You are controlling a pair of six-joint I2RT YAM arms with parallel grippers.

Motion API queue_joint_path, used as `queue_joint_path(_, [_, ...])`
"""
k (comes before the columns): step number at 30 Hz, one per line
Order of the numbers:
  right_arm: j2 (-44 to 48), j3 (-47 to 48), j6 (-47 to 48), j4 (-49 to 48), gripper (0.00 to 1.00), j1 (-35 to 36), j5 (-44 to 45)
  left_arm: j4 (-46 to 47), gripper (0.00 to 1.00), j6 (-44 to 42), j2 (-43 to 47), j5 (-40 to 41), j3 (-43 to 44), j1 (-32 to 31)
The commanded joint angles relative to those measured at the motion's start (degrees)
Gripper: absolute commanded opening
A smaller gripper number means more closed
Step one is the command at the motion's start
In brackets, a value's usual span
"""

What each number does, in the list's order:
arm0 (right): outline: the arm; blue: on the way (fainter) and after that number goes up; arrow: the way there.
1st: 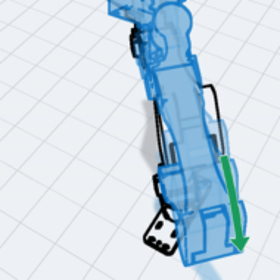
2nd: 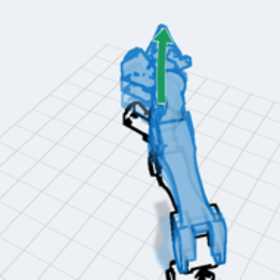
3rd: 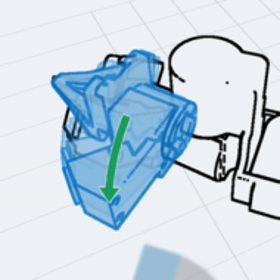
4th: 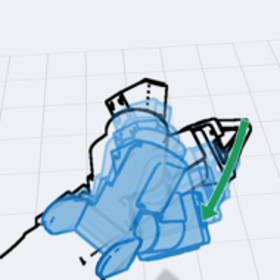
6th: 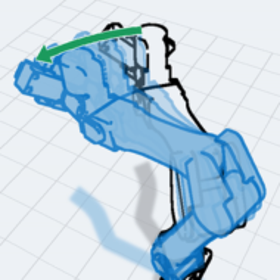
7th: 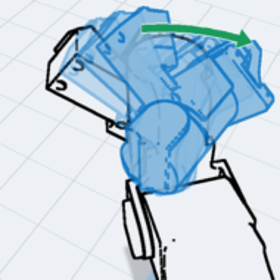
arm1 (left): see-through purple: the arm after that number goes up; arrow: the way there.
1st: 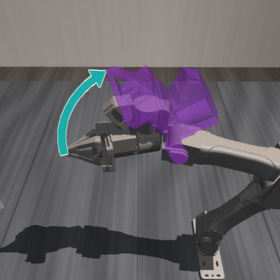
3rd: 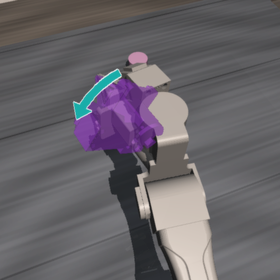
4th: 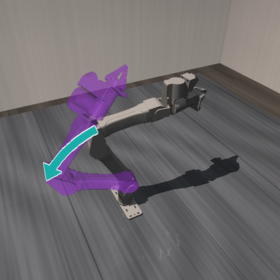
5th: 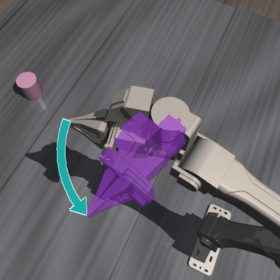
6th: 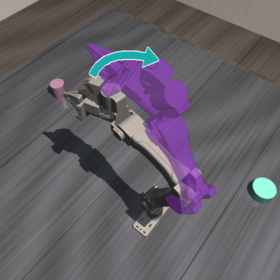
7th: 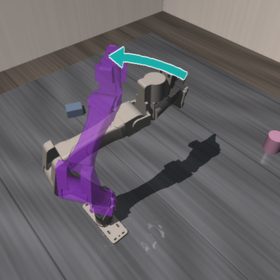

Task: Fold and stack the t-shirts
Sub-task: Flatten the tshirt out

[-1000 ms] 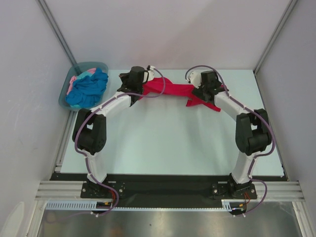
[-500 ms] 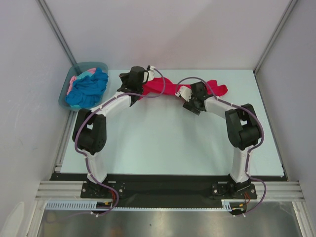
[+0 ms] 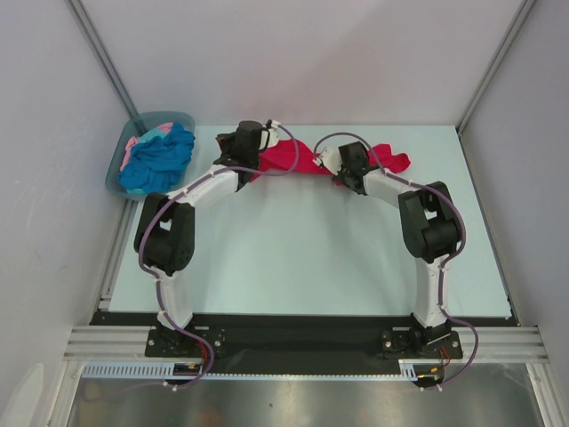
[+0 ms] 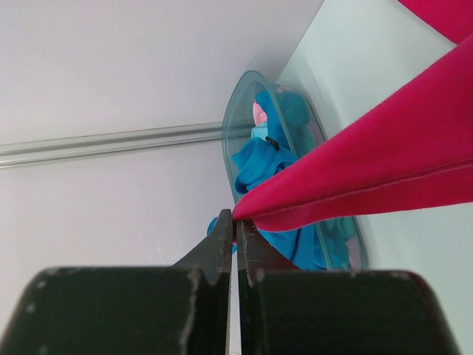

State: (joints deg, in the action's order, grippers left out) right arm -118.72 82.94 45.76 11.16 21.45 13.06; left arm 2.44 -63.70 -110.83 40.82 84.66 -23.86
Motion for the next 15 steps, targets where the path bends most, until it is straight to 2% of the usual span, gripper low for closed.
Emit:
queue_joint_path(1, [1.0,3.3,-0.6,0.6,0.00,0.4,0.6,1.5,0.00,-1.1,-0.2,1.5,3.2,0.0])
queue_joint_path(8, [6.9,4.6,1.7,1.3,0.00,-0.4,1.4,1.5,0.00,-1.2,-0.9,1.1,4.2,0.1])
queue_joint_path(15, [8.9,10.8,5.0,-2.4,0.00,-3.5,5.1,1.3,0.00,-1.2,-2.1,1.0,5.6,0.1])
